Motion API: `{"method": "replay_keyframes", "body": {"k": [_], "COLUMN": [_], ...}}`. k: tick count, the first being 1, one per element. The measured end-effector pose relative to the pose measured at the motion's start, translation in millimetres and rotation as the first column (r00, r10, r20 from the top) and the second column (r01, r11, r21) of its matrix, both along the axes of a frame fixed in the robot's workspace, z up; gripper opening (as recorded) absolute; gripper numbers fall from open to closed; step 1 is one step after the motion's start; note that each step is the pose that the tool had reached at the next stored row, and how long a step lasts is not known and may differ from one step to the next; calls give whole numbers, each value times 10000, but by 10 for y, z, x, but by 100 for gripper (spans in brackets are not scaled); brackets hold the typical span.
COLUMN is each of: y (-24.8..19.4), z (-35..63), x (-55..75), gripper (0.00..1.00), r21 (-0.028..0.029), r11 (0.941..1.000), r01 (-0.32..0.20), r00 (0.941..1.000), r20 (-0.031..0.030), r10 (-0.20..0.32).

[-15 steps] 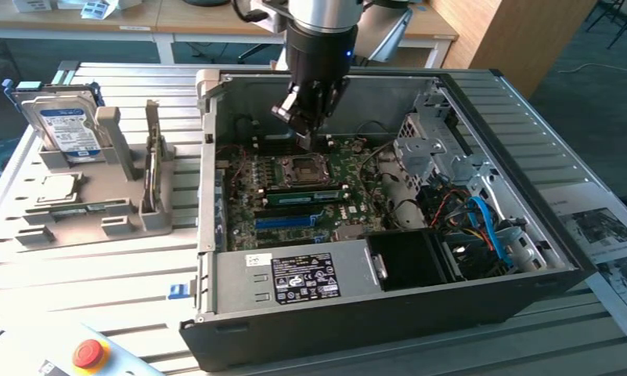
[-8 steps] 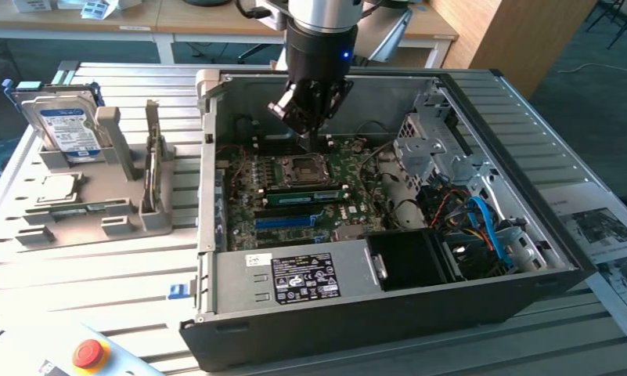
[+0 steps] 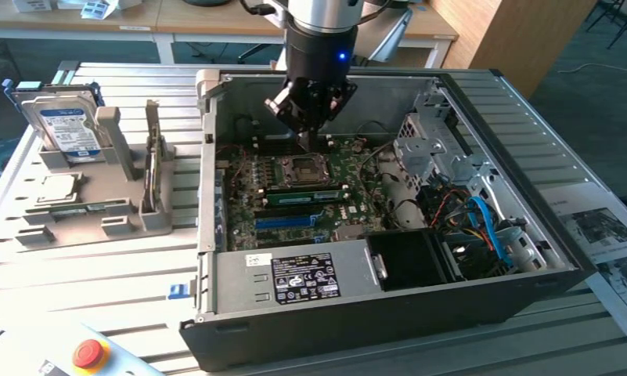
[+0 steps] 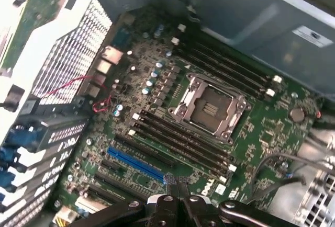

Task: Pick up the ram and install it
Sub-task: 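Press down the ram until it locks into place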

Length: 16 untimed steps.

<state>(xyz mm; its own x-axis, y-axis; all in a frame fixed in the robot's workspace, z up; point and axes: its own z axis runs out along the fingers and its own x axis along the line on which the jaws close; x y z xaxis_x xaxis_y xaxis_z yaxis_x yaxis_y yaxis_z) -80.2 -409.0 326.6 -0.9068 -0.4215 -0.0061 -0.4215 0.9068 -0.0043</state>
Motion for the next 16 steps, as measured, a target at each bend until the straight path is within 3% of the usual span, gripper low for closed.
{"method": "replay_keyframes", "body": {"k": [4, 8, 13, 16], "y": [0, 0, 0, 0], "z": [0, 0, 0, 0], "x": [0, 0, 0, 0], "gripper": [10, 10, 10, 10], "r21": [0, 0, 0, 0], "r11": [9974, 9896, 9739, 9615], "r01": [720, 1438, 2270, 2747], "r00": [9974, 9896, 9739, 9615], "r20": [0, 0, 0, 0], "r10": [-720, -1438, -2270, -2747]}}
